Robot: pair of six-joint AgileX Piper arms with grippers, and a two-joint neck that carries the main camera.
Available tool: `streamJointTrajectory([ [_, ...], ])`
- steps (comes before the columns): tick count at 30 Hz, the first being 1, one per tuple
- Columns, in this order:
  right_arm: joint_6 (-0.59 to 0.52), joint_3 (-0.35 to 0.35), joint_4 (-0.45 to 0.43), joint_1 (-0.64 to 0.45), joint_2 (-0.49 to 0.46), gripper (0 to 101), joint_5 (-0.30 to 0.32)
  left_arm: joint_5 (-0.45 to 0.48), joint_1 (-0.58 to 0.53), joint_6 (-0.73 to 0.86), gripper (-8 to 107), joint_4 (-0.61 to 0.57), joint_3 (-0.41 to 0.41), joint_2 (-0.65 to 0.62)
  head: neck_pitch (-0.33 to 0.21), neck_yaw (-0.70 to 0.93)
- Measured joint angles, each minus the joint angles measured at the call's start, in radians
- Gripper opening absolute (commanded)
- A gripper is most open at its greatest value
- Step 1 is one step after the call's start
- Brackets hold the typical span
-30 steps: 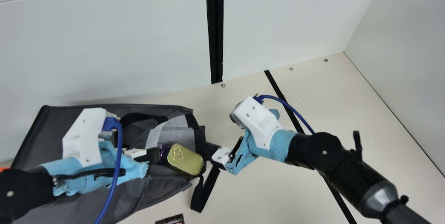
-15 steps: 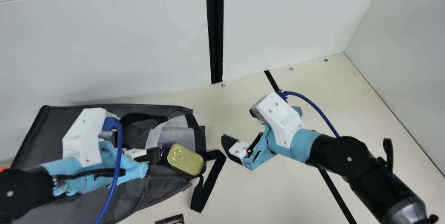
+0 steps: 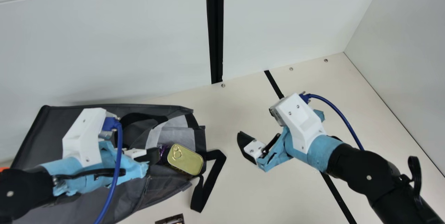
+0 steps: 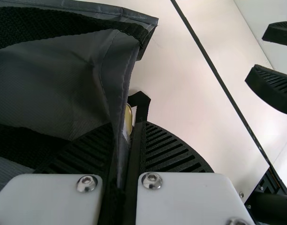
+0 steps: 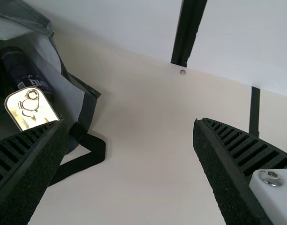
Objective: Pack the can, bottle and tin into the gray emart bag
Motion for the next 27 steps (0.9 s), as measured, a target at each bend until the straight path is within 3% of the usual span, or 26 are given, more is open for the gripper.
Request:
streamJointTrajectory([
  [27,0.279,-0.052,-0.338,-0.196,-0.105,91,0.021,0.000,0.000,0.000,10,0.000,0.000,0.000,0.000,0.000],
])
